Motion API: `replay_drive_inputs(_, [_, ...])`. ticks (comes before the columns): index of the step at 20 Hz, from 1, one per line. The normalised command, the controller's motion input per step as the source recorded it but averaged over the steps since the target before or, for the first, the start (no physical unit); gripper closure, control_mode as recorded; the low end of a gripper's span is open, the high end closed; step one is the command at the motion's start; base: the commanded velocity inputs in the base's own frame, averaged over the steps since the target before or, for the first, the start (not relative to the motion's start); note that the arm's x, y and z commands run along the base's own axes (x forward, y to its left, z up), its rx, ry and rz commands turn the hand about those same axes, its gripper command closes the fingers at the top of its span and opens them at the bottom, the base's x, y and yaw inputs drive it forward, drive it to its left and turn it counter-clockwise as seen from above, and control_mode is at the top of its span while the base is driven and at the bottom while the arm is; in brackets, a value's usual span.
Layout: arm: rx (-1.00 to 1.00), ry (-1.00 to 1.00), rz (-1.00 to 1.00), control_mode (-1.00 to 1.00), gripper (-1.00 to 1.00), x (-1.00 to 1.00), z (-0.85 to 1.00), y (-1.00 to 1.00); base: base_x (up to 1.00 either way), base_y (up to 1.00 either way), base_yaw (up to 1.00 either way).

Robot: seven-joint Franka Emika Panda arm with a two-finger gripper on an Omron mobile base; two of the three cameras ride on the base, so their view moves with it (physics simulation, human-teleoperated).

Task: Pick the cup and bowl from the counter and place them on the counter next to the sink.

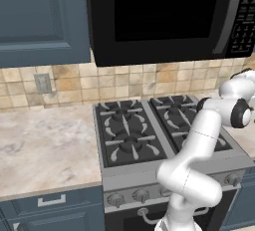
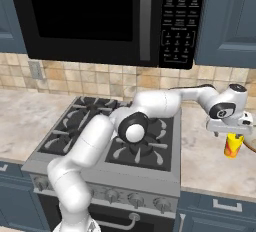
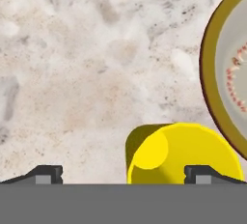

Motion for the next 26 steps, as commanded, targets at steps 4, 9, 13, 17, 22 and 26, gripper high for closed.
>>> replay_drive_inputs(4, [0.0,0.0,0.04,-1.0,-1.0,0.09,-0.18,0.0,0.0,0.0,0.0])
replay_drive_inputs(9, [0.0,0.0,0.04,-1.0,-1.0,0.1,-0.2,0.0,0.0,0.0,0.0])
replay_drive_inputs(13, [0.0,0.0,0.04,-1.0,-1.0,0.07,-0.19,-0.01,0.0,0.0,0.0])
replay_drive_inputs(17, [0.03,0.02,0.0,-1.0,-1.0,0.0,-0.03,-0.09,0.0,0.0,0.0])
replay_drive_inputs(22, [0.0,0.0,0.0,-1.0,1.0,0.0,0.0,0.0,0.0,0.0,0.0])
replay_drive_inputs(26, [0.0,0.0,0.0,-1.0,1.0,0.0,0.0,0.0,0.0,0.0,0.0])
